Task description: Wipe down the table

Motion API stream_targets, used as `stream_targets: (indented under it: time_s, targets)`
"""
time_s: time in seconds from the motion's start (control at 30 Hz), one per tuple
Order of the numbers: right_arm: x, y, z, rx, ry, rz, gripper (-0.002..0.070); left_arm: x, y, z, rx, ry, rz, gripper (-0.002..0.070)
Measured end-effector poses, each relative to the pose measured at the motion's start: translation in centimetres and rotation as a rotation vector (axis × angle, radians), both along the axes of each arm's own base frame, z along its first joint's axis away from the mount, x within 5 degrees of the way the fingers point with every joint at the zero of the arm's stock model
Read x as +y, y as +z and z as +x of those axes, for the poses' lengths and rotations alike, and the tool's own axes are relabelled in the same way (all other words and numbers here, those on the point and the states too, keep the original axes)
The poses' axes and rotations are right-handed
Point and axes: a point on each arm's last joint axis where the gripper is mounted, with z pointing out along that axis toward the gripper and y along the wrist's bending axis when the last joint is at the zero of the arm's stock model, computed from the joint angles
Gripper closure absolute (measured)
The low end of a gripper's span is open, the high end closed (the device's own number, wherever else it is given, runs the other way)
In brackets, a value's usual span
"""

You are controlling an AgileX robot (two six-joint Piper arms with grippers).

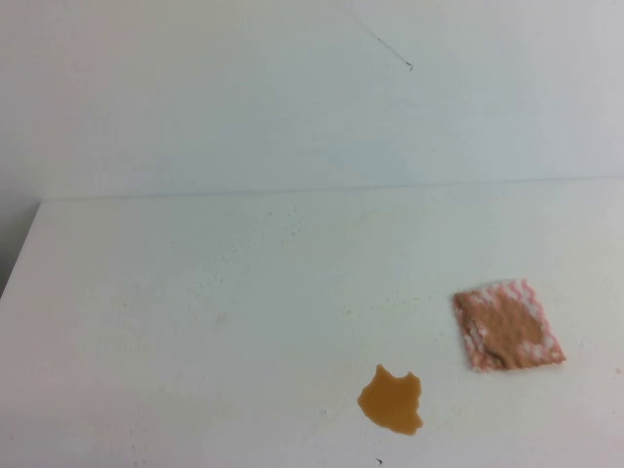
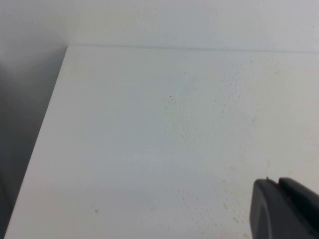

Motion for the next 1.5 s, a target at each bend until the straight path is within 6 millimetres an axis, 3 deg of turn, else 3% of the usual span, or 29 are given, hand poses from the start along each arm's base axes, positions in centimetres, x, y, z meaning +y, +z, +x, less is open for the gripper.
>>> stream_targets:
  time_s: [0.13,0.27,0.3,0.37,0.47,0.57,0.73,0.9,1.1,1.2,1.37,1.5]
  targets:
    - [0.1,2.8,0.0,0.187,-0.011,-0.050,0.0679,0.0,0.0,0.0,0.000,0.000,0.000,0.0678]
    - [0.0,4.7,1.4,0.404,-0.005,-0.059,0.0679,0.0,0.0,0.0,0.000,0.000,0.000,0.0678]
    - [-0.1,5.3,3.0,0.553,0.000,-0.065,0.0673,0.0,0.0,0.0,0.000,0.000,0.000,0.0678]
    - [-0.1,5.4,3.7,0.608,0.003,-0.082,0.0679,0.0,0.0,0.0,0.000,0.000,0.000,0.0678]
    - [0.1,5.2,6.6,0.793,0.058,-0.145,0.0679,0.0,0.0,0.0,0.000,0.000,0.000,0.0678]
    - [1.1,4.9,9.1,0.869,0.198,-0.166,0.0679,0.0,0.0,0.0,0.000,0.000,0.000,0.0678]
    - [2.8,3.0,13.2,0.932,0.440,-0.234,0.0679,0.0,0.0,0.0,0.000,-0.001,0.002,0.0678]
    - [4.0,0.5,17.0,1.038,0.550,-0.252,0.0679,0.0,0.0,0.0,0.000,-0.001,0.002,0.0678]
    - [7.0,-2.3,21.1,1.127,0.638,-0.423,0.0659,0.0,0.0,0.0,0.000,-0.001,0.002,0.0678]
    - [8.3,-4.1,23.3,1.170,0.651,-0.517,0.0577,0.0,0.0,0.0,0.000,-0.001,0.002,0.0678]
    - [9.8,-6.8,26.7,1.244,0.674,-0.613,0.0338,0.0,0.0,0.0,0.000,-0.001,0.002,0.0678]
    - [10.1,-9.4,29.4,1.275,0.650,-0.636,0.0258,0.0,0.0,0.0,0.000,-0.001,0.002,0.0678]
